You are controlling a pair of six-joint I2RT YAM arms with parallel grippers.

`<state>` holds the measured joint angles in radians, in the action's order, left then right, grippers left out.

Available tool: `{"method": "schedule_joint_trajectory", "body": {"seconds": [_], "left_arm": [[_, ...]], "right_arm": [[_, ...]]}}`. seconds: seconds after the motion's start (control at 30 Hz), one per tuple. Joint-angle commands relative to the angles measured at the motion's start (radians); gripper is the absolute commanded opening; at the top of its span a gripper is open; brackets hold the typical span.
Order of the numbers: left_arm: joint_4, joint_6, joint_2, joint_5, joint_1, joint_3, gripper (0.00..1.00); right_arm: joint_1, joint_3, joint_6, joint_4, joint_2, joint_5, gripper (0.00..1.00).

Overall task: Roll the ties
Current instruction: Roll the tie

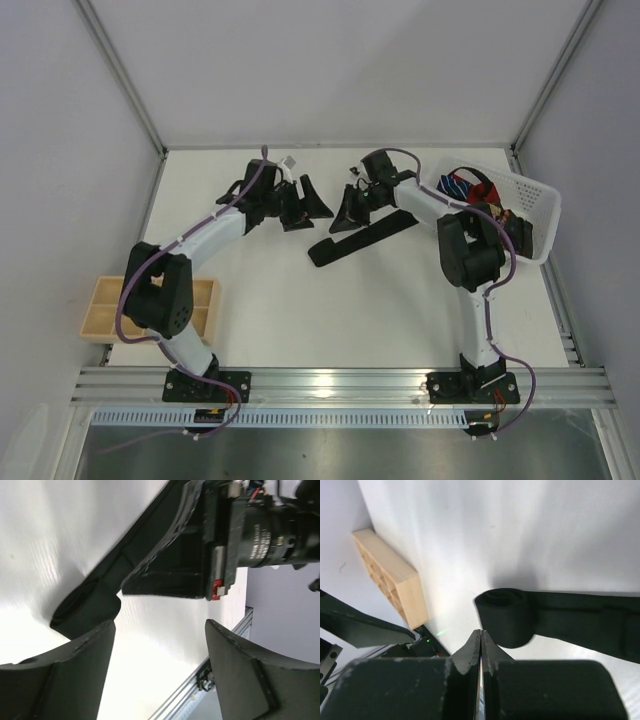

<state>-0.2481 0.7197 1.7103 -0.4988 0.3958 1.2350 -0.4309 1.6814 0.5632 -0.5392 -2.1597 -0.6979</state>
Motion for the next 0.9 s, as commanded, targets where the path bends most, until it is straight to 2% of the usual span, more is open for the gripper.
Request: {"method": "schedule_joint_trajectory", "body": {"seconds": [0.0,0.13,0.27,0.37,0.53,0.7,0.8,0.87], "left_arm": [[0.108,-0.094,-0.074,-0.087,-0.047,-0.061,0.81],[0.127,-0.147,-0.086,-0.116,-0.071,-0.069,0.89],[0.024,-0.282,-0.072,-0.067,-0.063,-0.014,0.96],[0.029,-0.361,-0.092,-0.012,-0.061,-0.032,1.0],[-0.029,-0.483,-0.095,0.025,-0.057,-0.014,1.0],[-0.053,-0.517,-0.101,-0.018,-0.052,0.0,1.0],[-0.057,-0.583,-0.112,0.035,-0.011,0.003,1.0],[-0.057,-0.574,-0.097,0.03,0.006,0.001,1.0]], "right_arm": [[-0.042,0.063,0.029,-0.011,-0.011,-0.058,0.03],[-0.052,0.063,0.046,-0.01,-0.031,-0.072,0.03],[-0.043,0.04,0.033,-0.013,-0.035,-0.058,0.03],[-0.034,0.035,0.017,-0.034,-0.057,-0.06,0.02],[-0.017,0.023,-0.006,-0.045,-0.072,-0.041,0.03],[-0.009,0.018,-0.028,-0.059,-0.091,-0.023,0.02],[-0.003,0.018,-0.039,-0.065,-0.1,-0.02,0.02],[-0.003,0.014,-0.051,-0.055,-0.071,0.003,0.01]]}}
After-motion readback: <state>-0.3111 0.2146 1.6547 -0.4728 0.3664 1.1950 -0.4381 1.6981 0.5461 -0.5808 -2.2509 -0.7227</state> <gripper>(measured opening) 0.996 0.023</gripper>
